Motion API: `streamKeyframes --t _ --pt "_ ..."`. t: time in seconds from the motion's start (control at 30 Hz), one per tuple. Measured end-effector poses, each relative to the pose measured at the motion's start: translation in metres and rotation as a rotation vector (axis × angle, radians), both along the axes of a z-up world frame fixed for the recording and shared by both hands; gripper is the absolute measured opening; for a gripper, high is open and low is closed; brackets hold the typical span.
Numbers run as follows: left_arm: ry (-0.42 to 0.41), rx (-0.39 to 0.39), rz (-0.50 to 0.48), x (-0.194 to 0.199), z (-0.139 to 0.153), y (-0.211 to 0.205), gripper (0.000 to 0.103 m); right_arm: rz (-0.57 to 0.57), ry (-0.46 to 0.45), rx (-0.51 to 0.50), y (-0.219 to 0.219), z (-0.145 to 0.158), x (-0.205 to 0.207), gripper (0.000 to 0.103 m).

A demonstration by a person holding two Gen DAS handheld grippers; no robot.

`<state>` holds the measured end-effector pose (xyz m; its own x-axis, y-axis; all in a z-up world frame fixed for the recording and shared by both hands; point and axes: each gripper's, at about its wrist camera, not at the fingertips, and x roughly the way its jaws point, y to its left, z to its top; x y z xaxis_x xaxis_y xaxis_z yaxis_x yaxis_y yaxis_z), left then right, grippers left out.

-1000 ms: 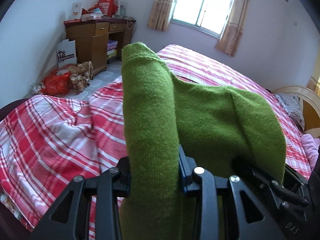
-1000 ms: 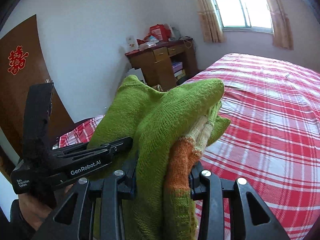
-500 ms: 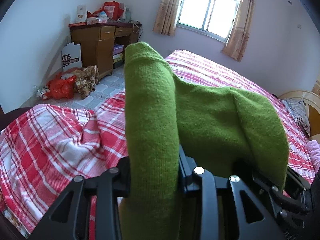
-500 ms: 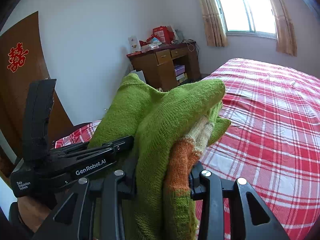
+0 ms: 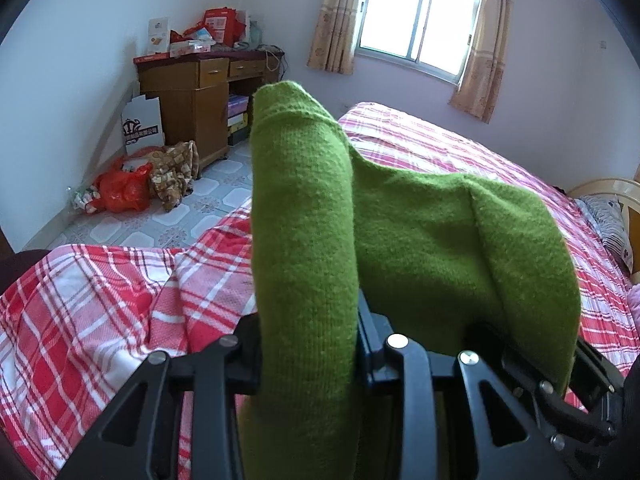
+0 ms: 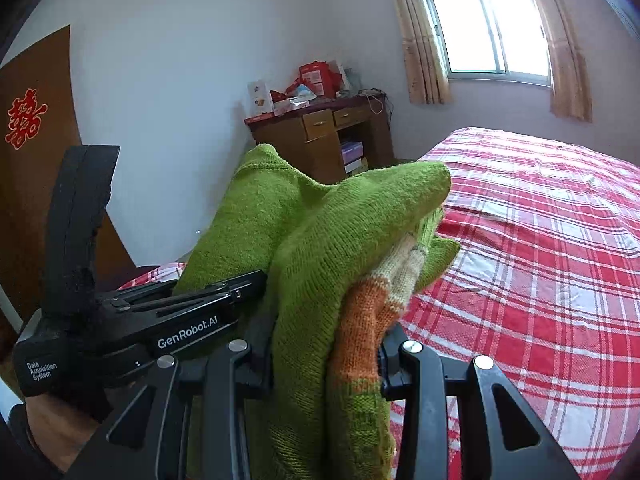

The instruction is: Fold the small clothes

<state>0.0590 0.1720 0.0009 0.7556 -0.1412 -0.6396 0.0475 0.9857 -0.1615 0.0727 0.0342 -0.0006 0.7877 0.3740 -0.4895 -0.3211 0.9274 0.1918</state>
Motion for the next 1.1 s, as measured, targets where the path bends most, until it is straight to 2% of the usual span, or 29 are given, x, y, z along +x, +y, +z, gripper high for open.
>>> streamKeyframes --t 0.3,0.5,0.67,0.77,0.93,1.0,1.1 --pt "0.009 0.069 0.007 0.017 -0.001 -0.006 0.035 -0.008 0.021 0.050 -0.003 -0.010 0.027 0.038" --pt "0.025 0.091 -0.003 0.040 -0.013 -0.014 0.035 -0.028 0.029 0.005 -0.003 -0.023 0.050 0.038" --pt "0.038 0.090 0.024 0.060 -0.027 -0.015 0.035 -0.021 0.036 -0.056 -0.007 -0.040 0.080 0.038" --pt "0.063 0.092 0.047 0.069 -0.038 -0.013 0.036 -0.036 0.088 -0.064 -0.013 -0.061 0.102 0.038" --pt "0.073 0.066 0.086 0.078 -0.047 -0.012 0.048 -0.028 0.249 0.156 -0.044 -0.085 0.136 0.038" --pt "0.096 0.051 0.116 0.085 -0.050 -0.010 0.060 -0.022 0.293 0.222 -0.054 -0.092 0.145 0.040" --pt "0.134 0.002 0.140 0.092 -0.055 0.001 0.071 -0.010 0.354 0.331 -0.067 -0.102 0.152 0.048"
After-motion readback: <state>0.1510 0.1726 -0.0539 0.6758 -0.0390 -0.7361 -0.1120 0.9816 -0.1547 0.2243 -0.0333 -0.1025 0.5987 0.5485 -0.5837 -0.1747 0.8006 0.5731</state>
